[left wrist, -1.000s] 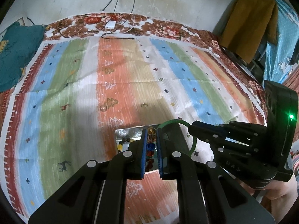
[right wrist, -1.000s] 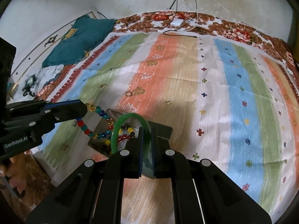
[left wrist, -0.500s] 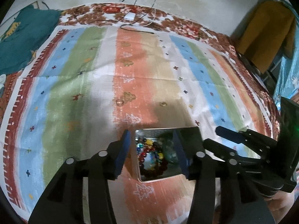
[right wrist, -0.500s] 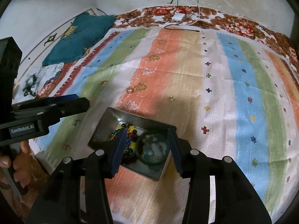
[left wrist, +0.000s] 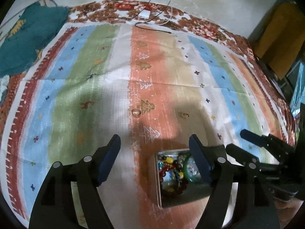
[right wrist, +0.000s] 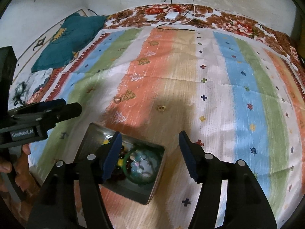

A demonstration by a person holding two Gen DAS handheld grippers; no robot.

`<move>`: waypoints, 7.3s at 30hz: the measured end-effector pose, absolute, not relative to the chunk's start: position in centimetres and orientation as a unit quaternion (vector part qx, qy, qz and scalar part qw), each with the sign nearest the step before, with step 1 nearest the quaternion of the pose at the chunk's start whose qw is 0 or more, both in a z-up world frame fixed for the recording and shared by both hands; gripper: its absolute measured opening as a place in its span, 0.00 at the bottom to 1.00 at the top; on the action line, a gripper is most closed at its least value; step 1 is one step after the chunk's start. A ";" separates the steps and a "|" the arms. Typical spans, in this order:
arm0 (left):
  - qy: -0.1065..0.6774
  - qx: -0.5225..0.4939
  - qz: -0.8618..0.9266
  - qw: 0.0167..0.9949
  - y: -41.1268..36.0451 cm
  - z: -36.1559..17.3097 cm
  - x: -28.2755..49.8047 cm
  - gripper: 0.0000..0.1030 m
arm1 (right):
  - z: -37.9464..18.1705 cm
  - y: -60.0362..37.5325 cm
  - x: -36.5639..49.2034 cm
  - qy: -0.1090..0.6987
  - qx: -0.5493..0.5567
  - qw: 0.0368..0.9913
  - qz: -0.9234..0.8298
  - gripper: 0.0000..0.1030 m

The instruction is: Organize jewelry

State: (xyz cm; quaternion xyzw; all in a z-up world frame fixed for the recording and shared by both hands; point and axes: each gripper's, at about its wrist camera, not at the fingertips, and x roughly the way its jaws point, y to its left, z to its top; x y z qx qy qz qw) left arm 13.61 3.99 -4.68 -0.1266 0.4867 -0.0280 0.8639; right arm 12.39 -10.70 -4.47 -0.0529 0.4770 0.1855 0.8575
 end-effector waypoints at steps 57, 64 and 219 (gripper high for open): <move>0.568 -0.126 -0.010 0.813 5.7 -13.0 23.4 0.81 | -10.6 -8.7 22.8 0.520 -0.115 0.828 0.174 0.75; 0.573 -0.128 -0.013 0.809 5.9 -13.6 24.3 0.70 | -11.6 -8.4 23.8 0.532 -0.109 0.820 0.182 0.71; 0.450 -0.122 -0.076 0.882 1.6 -2.9 4.7 0.94 | -2.0 -12.3 3.4 0.433 -0.076 0.866 0.238 0.89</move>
